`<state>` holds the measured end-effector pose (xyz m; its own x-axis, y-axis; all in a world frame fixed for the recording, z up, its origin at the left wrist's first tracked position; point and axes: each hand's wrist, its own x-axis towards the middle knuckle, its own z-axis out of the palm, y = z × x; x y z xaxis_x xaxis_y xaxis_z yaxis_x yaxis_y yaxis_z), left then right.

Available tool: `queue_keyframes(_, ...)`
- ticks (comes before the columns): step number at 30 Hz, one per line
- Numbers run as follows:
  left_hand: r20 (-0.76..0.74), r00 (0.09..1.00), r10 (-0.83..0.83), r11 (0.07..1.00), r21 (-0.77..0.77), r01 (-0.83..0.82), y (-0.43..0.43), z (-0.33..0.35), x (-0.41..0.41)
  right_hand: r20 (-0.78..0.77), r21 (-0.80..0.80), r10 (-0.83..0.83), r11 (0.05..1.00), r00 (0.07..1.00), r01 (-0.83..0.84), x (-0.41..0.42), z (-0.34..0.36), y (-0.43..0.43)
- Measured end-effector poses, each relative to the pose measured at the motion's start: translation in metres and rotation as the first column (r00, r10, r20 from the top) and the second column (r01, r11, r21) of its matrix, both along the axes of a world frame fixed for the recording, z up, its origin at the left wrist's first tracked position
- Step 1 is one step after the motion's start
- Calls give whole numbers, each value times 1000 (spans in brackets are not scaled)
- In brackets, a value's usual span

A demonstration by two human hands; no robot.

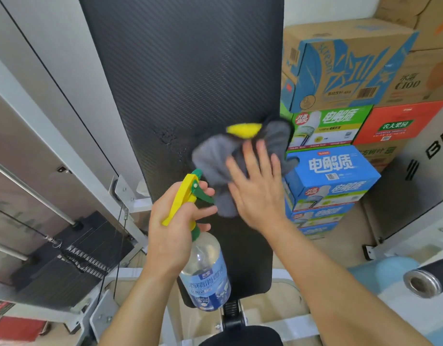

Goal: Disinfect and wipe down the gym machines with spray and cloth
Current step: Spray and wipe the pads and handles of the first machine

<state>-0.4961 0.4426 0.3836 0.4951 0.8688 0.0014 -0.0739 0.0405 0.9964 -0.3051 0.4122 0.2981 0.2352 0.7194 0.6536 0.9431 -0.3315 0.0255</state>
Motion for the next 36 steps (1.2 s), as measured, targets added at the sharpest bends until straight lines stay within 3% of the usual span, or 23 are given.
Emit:
queue_keyframes(3, 0, 1000, 6, 1000, -9, -6, 0, -6, -7, 128, -230, 169, 963, 977, -137, -14, -84, -45)
queue_keyframes(5, 13, 1000, 22, 1000, 12, -22, 1, -8, -10, 141, -304, 204, 940, 969, -153, -12, -90, -56)
queue_keyframes(10, 18, 997, 72, 997, -15, -72, 7, 0, -19, 76, 50, -45, 998, 996, 41, 10, 45, 17)
queue_keyframes(14, 59, 992, 112, 993, -39, -110, 12, 14, -28, 38, 132, -131, 983, 991, 125, 2, 110, 54)
queue_keyframes(16, 66, 988, 141, 988, -69, -136, 15, 20, -35, 76, 92, -88, 992, 993, 81, -10, 90, 52)
queue_keyframes(20, 88, 979, 182, 982, -66, -176, 18, 23, -45, 186, -16, 178, 984, 966, -178, -32, -4, 34)
queue_keyframes(23, 78, 980, 185, 981, -69, -180, 18, 18, -54, 192, -244, 333, 927, 923, -284, -51, -60, 9)
queue_keyframes(25, 63, 983, 175, 982, -88, -169, 17, 14, -59, 242, -310, 355, 910, 903, -275, -49, -54, 4)
queue_keyframes(28, 45, 983, 175, 980, -103, -170, 18, 10, -67, 320, -150, 300, 953, 899, -265, -38, 17, 35)
queue_keyframes(30, 45, 981, 189, 976, -116, -183, 19, 9, -72, 281, 5, 204, 977, 938, -214, -33, 80, 66)
queue_keyframes(32, 41, 977, 211, 971, -125, -205, 21, 10, -75, 257, 64, 122, 988, 959, -143, -37, 121, 91)
queue_keyframes(36, 39, 967, 251, 963, -108, -246, 27, 14, -79, 187, 139, 136, 977, 973, -163, -55, 109, 105)
